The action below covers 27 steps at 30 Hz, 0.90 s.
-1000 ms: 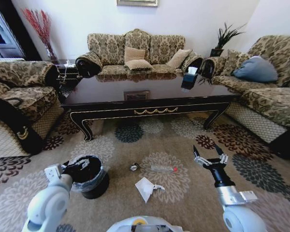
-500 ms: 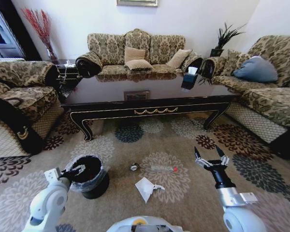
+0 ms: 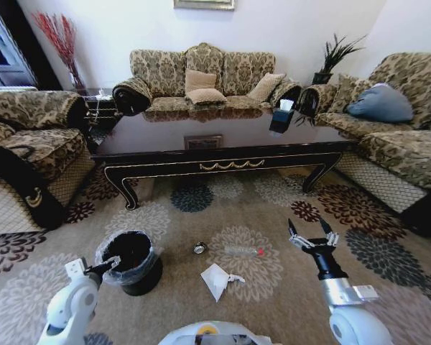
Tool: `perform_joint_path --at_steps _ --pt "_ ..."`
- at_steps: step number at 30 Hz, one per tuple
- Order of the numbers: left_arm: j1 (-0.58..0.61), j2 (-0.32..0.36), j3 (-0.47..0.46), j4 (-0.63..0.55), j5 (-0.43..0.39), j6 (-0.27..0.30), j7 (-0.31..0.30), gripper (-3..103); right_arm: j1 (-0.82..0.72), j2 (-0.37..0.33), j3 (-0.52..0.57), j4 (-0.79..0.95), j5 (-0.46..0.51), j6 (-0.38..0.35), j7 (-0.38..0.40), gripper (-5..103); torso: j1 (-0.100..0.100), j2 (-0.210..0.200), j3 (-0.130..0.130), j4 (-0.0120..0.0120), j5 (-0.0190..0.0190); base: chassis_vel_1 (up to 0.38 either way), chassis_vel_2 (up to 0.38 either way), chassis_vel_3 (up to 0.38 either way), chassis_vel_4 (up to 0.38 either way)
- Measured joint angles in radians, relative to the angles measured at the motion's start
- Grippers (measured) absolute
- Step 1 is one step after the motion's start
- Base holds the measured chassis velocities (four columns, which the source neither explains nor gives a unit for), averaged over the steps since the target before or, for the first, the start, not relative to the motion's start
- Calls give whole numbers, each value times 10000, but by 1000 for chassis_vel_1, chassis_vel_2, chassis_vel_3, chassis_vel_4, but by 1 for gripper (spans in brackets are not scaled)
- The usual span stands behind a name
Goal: Move to the front of the table and pick up the trash from the floor, then place it into the trash bin.
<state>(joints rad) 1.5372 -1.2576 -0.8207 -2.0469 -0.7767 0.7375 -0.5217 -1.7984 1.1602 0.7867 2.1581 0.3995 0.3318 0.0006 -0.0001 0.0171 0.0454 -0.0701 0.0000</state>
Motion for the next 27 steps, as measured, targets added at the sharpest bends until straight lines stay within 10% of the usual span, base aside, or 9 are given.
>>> perform_joint_path --at_steps 12,27 --pt "-220 -37 142 614 236 -11 170 103 16 -23 6 -87 10 32 -2 100 0 0 0 0 0 0 0 0 0" --pt "-441 -38 254 1054 968 -79 565 57 26 -24 -2 -104 -31 11 -1 100 0 2 -2 0 8 0 0 0 0"
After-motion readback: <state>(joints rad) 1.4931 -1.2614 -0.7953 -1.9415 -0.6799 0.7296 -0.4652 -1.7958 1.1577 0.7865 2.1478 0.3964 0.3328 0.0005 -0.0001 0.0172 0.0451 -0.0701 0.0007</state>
